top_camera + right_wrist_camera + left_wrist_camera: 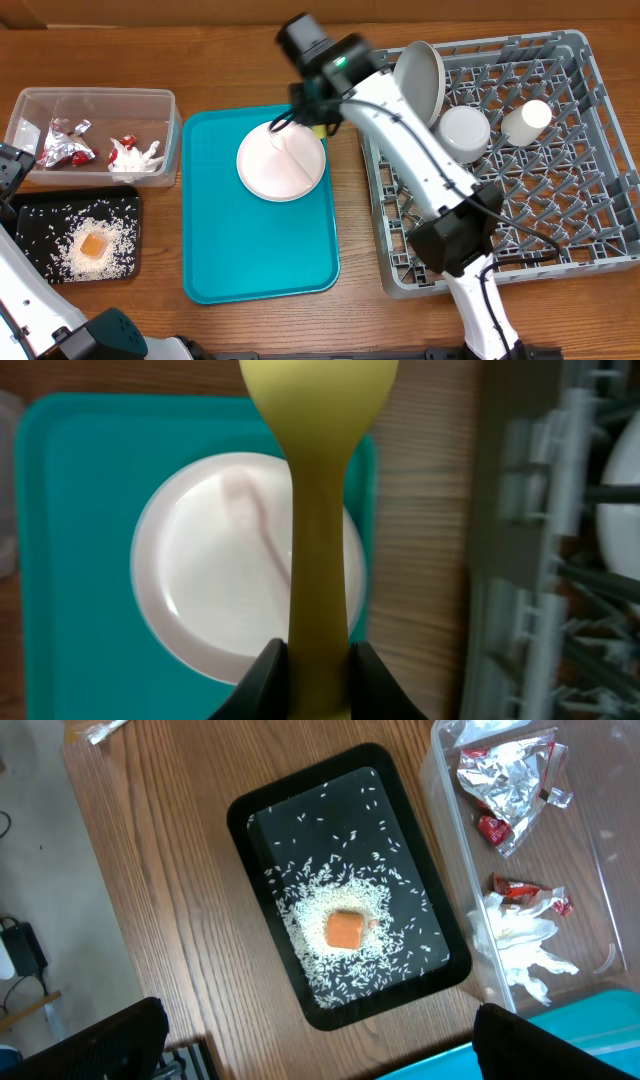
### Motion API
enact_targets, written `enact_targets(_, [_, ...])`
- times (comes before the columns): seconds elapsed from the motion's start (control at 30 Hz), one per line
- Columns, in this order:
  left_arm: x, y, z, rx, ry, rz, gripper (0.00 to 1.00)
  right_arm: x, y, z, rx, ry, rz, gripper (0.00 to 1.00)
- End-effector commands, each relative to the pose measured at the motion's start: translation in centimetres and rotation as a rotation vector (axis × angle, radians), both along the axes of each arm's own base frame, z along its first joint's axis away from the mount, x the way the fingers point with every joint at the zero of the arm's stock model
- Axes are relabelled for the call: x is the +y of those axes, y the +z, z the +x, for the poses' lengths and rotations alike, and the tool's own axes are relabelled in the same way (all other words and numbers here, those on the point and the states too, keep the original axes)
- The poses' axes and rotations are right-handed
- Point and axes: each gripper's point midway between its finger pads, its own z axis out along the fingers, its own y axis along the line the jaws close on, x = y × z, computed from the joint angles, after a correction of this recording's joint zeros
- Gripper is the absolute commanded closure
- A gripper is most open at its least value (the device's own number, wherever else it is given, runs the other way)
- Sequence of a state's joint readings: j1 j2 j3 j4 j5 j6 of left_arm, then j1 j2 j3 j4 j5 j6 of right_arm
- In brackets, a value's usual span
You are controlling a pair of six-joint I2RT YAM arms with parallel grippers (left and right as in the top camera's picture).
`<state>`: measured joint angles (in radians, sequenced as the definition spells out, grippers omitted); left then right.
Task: Sort waste into correct bins and load items into the dishwasher rack
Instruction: 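Carry the yellow spoon into the rack and release it upright, then return the right gripper to the plate and grasp the pink fork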
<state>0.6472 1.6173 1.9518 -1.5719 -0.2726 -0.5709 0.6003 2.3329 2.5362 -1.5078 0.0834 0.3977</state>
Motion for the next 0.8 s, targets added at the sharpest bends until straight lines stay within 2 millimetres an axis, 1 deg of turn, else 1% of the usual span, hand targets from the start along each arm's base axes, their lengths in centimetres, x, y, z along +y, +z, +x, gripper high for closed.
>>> enact_targets(0.0, [-0.1,0.3,-0.1,-0.014,0.011,0.001,0.00,-5.5,0.7,1.8,-0.006,-0.095,-0.076,0.96])
enact_targets(0.07, [-0.1,0.3,-0.1,-0.015,0.011,0.001,0.00,-7.9,0.2,1.7,0.041,-0.099,-0.104,0.96])
enact_targets(0.17, [-0.1,0.3,-0.1,-0.015,0.011,0.001,0.00,-11.0,-0.3,1.6,0.098,-0.104,-0.130,0.96])
enact_targets(0.33, [-0.1,0.3,-0.1,-0.015,0.011,0.001,0.00,-12.8,-1.1,2.1,0.132,-0.112,-0.107,0.96])
enact_targets(0.47, [-0.1,0.3,-0.1,-0.015,0.011,0.001,0.00,-13.3,-2.0,2.6,0.139,-0.124,-0.109,0.96])
enact_targets(0.6, [-0.1,0.3,-0.1,-0.014,0.011,0.001,0.00,-12.2,-3.9,2.4,0.176,-0.031,-0.073,0.95])
enact_targets(0.77, [-0.1,0.3,-0.1,-0.014,0.011,0.001,0.00,-12.2,-6.4,2.4,0.201,-0.029,-0.083,0.94])
